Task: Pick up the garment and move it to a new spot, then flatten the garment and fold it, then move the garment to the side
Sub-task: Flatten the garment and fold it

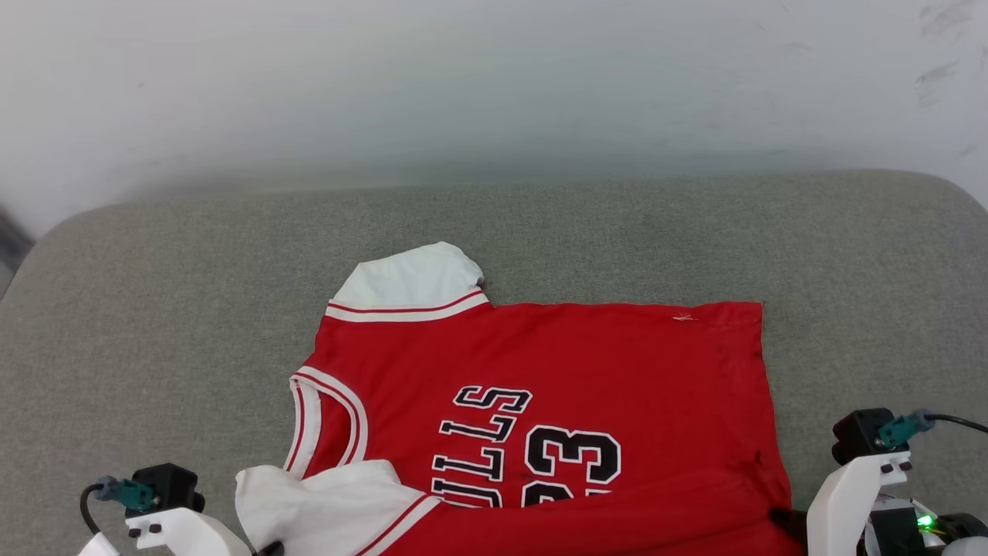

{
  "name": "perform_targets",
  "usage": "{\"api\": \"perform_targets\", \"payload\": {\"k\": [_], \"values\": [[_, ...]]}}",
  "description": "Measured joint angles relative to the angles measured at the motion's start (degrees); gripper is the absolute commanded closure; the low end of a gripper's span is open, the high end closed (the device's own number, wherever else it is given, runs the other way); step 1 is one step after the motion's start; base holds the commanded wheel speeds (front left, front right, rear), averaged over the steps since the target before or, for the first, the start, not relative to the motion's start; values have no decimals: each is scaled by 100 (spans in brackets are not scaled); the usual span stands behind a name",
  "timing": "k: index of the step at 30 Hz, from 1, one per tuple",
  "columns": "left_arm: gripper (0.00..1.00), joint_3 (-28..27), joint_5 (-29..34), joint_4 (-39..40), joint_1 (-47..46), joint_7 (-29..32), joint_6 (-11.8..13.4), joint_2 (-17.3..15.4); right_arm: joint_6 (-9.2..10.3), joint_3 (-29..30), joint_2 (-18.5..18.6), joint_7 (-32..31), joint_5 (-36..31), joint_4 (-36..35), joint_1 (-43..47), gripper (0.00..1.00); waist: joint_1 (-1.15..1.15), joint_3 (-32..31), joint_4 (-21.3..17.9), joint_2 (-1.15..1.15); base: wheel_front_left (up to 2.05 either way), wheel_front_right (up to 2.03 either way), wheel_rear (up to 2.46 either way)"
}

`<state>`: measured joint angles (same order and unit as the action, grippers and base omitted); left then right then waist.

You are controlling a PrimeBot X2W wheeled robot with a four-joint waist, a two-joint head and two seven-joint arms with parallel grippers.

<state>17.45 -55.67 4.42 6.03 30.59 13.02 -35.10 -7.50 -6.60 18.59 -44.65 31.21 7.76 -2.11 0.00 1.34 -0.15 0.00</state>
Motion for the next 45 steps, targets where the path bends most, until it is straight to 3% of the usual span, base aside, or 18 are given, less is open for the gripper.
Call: {"api": "perform_targets", "payload": {"k": [1, 2, 3, 4, 13, 15, 20, 30, 37, 45], "values": [[100, 21, -1, -48, 0, -10, -25, 48, 0, 19, -33, 25, -1, -12, 44, 93, 0, 8, -1, 0, 0, 0, 0], [90, 43, -18, -99, -4, -24, -41, 118, 0, 33, -65, 86, -11, -34, 91, 57, 0, 19, -1, 0, 0, 0, 0], [49, 65, -47, -163, -13, -54, -55, 182, 0, 47, -87, 148, -16, -49, 122, 0, 0, 32, 1, 0, 0, 0, 0], [0, 89, -45, -230, -38, -69, -93, 232, 1, 49, -104, 187, -18, -51, 142, 0, 0, 44, 1, 0, 0, 0, 0], [0, 70, 280, -560, -388, -664, -279, 319, 0, 151, -282, 1770, -361, -315, 277, 0, 0, -21, -58, 0, 0, 0, 0], [0, 2, 521, -525, -487, -1016, -229, 307, 0, 218, -432, 2588, -622, -441, 283, 0, 0, -99, -114, 0, 0, 0, 0], [0, -202, 864, -458, -791, -1757, -62, 443, 0, 271, -658, 3566, -972, -581, 268, 0, 0, -134, -248, 0, 0, 0, 0], [0, -256, 1530, -491, -1862, -2776, -53, 622, 0, 361, -887, 4385, -1493, -1136, -264, 0, 0, 450, -480, 0, 0, 0, 0], [0, -154, 1662, -923, -2913, -2653, -265, 611, 0, 326, -1045, 4488, -1673, -1529, -723, 0, 1, 1089, -661, 0, 0, 0, 0], [0, 19, 1385, -1871, -4326, -1523, -867, 316, 0, 166, -1179, 4588, -1709, -1536, -1027, 0, 1, 1762, -1089, 0, 0, 0, 0]]}}
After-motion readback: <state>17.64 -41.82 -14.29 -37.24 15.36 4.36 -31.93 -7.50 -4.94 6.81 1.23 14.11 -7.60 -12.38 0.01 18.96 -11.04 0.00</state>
